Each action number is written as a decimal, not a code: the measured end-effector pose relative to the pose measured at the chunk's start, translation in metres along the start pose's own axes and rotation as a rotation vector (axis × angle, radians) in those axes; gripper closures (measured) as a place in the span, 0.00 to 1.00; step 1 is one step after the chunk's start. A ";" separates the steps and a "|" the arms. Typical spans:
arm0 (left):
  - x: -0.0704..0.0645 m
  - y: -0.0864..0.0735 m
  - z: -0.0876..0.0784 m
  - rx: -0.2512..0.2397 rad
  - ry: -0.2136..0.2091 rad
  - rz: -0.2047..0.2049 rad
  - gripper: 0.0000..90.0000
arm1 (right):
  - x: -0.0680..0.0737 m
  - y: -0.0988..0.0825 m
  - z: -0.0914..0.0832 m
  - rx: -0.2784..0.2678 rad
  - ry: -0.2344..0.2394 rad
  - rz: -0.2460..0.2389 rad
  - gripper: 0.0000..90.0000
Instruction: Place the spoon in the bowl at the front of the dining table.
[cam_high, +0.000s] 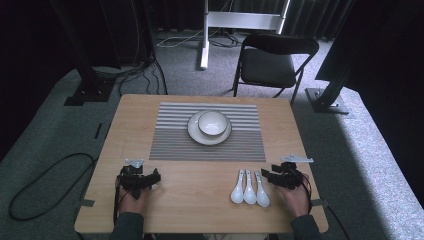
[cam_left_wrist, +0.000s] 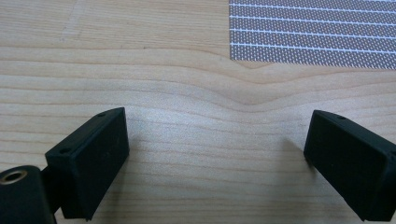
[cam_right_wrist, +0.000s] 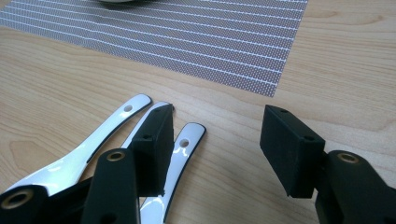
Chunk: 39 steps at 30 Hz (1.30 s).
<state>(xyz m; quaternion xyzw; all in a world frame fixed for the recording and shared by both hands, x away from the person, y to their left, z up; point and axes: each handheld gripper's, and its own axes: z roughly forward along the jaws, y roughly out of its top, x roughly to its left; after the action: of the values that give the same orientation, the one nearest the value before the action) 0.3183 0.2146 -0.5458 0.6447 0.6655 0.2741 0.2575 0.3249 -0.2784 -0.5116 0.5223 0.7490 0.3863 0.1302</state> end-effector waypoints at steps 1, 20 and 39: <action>0.000 0.000 0.000 0.000 0.000 0.000 0.08 | 0.000 0.000 0.000 0.002 0.001 0.002 0.49; 0.000 0.000 0.000 0.001 0.000 0.001 0.08 | 0.005 0.000 0.001 0.004 0.013 -0.019 0.49; 0.000 0.000 0.000 0.000 0.000 0.000 0.08 | 0.015 -0.002 0.009 0.046 0.034 -0.055 0.49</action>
<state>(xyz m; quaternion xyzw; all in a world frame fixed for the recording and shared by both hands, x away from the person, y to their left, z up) 0.3183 0.2145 -0.5458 0.6446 0.6655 0.2740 0.2577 0.3229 -0.2617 -0.5159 0.4980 0.7738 0.3738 0.1160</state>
